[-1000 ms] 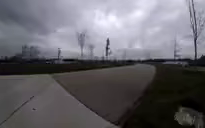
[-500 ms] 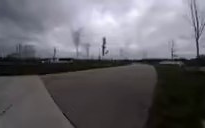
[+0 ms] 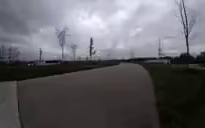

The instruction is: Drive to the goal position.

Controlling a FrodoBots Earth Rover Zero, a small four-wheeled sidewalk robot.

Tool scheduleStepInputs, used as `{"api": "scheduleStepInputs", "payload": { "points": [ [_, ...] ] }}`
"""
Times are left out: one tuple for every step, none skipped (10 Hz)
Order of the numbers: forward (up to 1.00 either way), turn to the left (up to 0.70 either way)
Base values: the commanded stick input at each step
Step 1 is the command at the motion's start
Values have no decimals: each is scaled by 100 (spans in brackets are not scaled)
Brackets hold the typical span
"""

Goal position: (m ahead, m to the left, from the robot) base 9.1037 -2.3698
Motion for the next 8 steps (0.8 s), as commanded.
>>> {"api": "scheduleStepInputs", "payload": {
  "points": [
    [100, -27],
    [100, -27],
    [100, -27],
    [100, -27],
    [100, -27],
    [100, -27],
    [100, -27],
    [100, -27]
  ]
}}
